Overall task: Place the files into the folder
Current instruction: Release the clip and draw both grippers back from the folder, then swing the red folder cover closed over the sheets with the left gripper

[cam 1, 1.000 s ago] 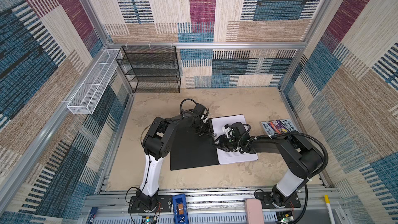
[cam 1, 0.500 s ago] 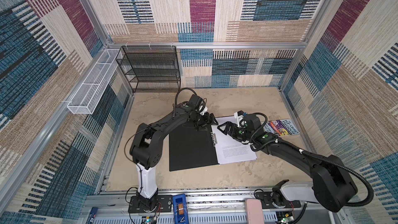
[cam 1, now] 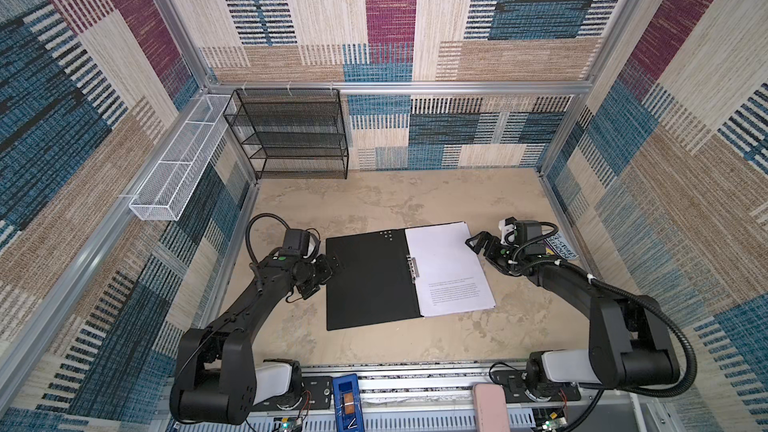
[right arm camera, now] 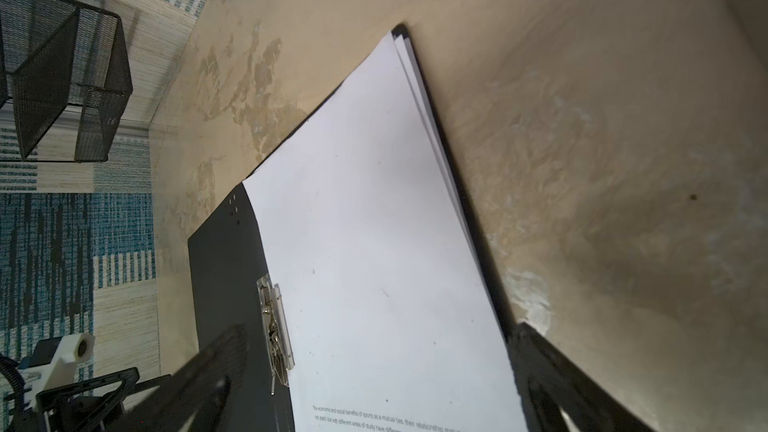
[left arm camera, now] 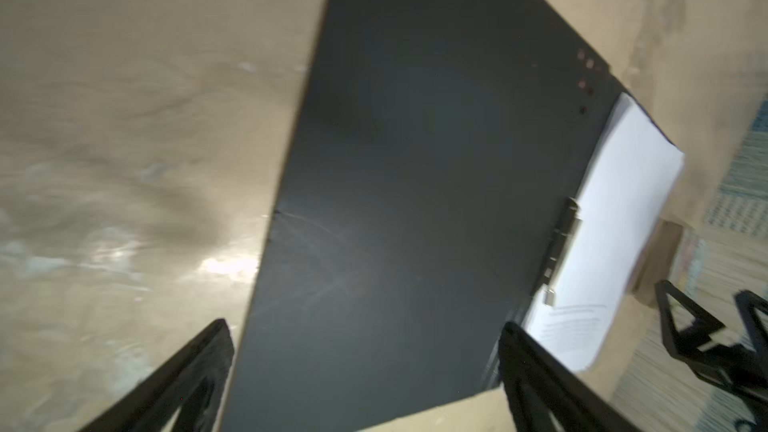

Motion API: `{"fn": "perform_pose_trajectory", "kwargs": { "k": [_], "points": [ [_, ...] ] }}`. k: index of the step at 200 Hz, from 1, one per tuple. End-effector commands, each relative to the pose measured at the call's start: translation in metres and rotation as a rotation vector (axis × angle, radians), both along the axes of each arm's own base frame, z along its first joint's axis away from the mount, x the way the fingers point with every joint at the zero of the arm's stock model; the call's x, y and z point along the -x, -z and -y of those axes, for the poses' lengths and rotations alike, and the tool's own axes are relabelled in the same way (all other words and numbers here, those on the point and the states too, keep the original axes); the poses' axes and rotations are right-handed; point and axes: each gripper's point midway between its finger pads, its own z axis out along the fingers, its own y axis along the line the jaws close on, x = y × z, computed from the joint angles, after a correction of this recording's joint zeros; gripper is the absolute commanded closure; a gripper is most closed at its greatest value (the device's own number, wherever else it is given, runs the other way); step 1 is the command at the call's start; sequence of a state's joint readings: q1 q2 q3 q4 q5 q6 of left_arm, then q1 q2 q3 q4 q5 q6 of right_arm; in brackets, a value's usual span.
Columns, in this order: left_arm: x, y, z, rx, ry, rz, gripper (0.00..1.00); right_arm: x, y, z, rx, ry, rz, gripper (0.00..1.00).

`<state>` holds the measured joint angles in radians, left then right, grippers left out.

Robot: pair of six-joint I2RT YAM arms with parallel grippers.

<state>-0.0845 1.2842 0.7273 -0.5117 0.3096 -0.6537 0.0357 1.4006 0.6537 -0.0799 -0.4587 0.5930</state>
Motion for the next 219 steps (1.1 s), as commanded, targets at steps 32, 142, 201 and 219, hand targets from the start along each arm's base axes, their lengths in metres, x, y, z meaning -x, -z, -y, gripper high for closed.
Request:
{"fn": "perform_pose_trajectory", "kwargs": {
  "k": [32, 142, 201, 219],
  "points": [
    [-0.011, 0.025, -0.008, -0.027, 0.016, 0.042, 0.0, -0.003, 0.014, -0.006, -0.101, -0.053, 0.014, 0.0],
    [-0.018, 0.023, 0.04, 0.25, 0.06, 0.125, 0.02, 0.007, 0.039, -0.024, -0.226, -0.13, -0.061, 0.04],
    [-0.041, -0.102, 0.062, 0.429, 0.116, 0.368, 0.03, 0.012, 0.043, -0.026, -0.242, -0.142, -0.064, 0.04],
    [-0.044, -0.126, 0.073, 0.488, 0.149, 0.4, 0.02, 0.013, 0.042, -0.029, -0.256, -0.149, -0.058, 0.05]
  ]
}}
